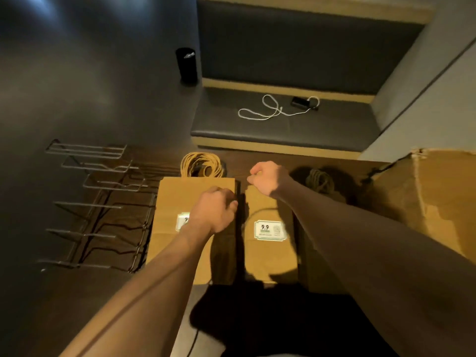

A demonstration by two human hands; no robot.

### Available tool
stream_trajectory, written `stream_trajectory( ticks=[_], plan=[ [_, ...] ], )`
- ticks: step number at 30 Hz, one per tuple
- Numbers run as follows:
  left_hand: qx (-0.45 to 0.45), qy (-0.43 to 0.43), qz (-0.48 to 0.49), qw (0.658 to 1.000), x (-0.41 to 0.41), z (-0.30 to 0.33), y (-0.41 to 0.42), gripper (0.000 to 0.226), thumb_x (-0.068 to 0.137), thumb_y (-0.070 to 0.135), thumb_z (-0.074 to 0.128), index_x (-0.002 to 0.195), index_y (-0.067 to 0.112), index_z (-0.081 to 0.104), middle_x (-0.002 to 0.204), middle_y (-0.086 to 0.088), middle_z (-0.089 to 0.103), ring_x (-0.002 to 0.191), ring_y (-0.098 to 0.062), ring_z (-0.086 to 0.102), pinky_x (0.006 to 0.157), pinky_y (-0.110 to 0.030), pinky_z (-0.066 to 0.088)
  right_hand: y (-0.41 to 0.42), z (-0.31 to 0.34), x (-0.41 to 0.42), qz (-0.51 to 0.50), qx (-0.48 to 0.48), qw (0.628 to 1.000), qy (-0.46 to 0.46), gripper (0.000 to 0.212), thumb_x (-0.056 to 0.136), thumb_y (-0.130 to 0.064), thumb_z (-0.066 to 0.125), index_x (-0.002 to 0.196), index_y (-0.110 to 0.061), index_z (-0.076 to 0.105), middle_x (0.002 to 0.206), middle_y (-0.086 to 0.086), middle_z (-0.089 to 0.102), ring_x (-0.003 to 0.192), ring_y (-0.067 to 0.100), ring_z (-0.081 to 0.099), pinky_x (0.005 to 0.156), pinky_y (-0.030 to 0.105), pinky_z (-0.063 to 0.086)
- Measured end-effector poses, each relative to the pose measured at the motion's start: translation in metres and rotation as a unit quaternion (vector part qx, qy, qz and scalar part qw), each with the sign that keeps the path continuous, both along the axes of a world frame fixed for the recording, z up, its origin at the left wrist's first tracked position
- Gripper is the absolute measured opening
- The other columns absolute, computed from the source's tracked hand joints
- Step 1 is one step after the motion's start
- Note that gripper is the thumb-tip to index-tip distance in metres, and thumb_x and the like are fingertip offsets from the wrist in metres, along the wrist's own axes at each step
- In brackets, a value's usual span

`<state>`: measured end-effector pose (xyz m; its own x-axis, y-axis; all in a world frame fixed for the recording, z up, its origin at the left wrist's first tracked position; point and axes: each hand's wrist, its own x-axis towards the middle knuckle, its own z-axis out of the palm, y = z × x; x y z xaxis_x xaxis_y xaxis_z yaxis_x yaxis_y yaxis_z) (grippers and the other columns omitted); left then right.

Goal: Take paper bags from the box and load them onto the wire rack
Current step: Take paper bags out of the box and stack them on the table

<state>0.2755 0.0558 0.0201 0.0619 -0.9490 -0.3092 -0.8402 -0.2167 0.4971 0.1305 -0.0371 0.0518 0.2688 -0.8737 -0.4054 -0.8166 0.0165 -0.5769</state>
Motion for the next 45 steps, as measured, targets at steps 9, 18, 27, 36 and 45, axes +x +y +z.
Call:
stream_trajectory(
  ticks=[9,18,27,36,45],
  plan=[
    [-0.112,0.214,-0.012,0.970,-0.194,0.092,-0.078,0.015,0.091,0.026,0.054,0.088,0.023,0.069,0.088,0.001,0.073,0.089,-0.024,0.067,0.086,-0.038,0.054,-0.009,0.087,-0.170,-0.254,-0.117,0.941,-0.192,0.019,0.092,-0.012,0.052,0.079,-0.022,0.060,0.081,0.005,0.065,0.071,0.020,0.061,0.069,0.036,0.055],
    [-0.036,0.364,-0.049,0.929,-0.410,0.104,-0.075,0.032,0.097,0.012,0.057,0.129,0.017,0.054,0.103,-0.001,0.064,0.077,-0.015,0.065,0.051,-0.017,0.052,0.025,0.083,-0.386,-0.473,-0.154,0.856,-0.143,0.023,0.088,-0.023,0.051,0.097,-0.015,0.071,0.086,0.003,0.070,0.084,0.026,0.067,0.081,0.043,0.057],
    [0.235,0.222,0.151,0.934,-0.473,-0.010,-0.073,0.064,0.088,0.027,0.061,0.143,0.006,0.038,0.122,-0.014,0.059,0.105,-0.031,0.060,0.090,-0.037,0.053,0.063,-0.001,-0.489,-0.503,0.020,0.861,-0.071,0.014,0.085,-0.014,0.059,0.091,-0.007,0.068,0.095,0.015,0.067,0.091,0.033,0.063,0.083,0.041,0.052],
    [0.298,0.224,0.160,0.914,-0.472,-0.063,-0.076,0.049,0.095,0.020,0.060,0.139,0.001,0.051,0.138,-0.019,0.055,0.080,-0.020,0.055,0.054,-0.027,0.042,0.055,-0.057,-0.496,-0.430,0.172,0.886,-0.039,0.051,0.090,-0.015,0.066,0.136,-0.002,0.049,0.141,0.017,0.049,0.130,0.030,0.048,0.104,0.036,0.040],
    [0.360,0.193,0.168,0.897,-0.475,-0.079,-0.071,0.047,0.092,0.030,0.064,0.130,0.005,0.052,0.117,-0.016,0.064,0.099,-0.028,0.064,0.059,-0.034,0.049,0.043,-0.076,-0.495,-0.394,0.227,0.891,0.006,0.078,0.089,-0.025,0.068,0.151,-0.008,0.022,0.154,0.016,0.029,0.141,0.029,0.032,0.112,0.040,0.031]
  ],
)
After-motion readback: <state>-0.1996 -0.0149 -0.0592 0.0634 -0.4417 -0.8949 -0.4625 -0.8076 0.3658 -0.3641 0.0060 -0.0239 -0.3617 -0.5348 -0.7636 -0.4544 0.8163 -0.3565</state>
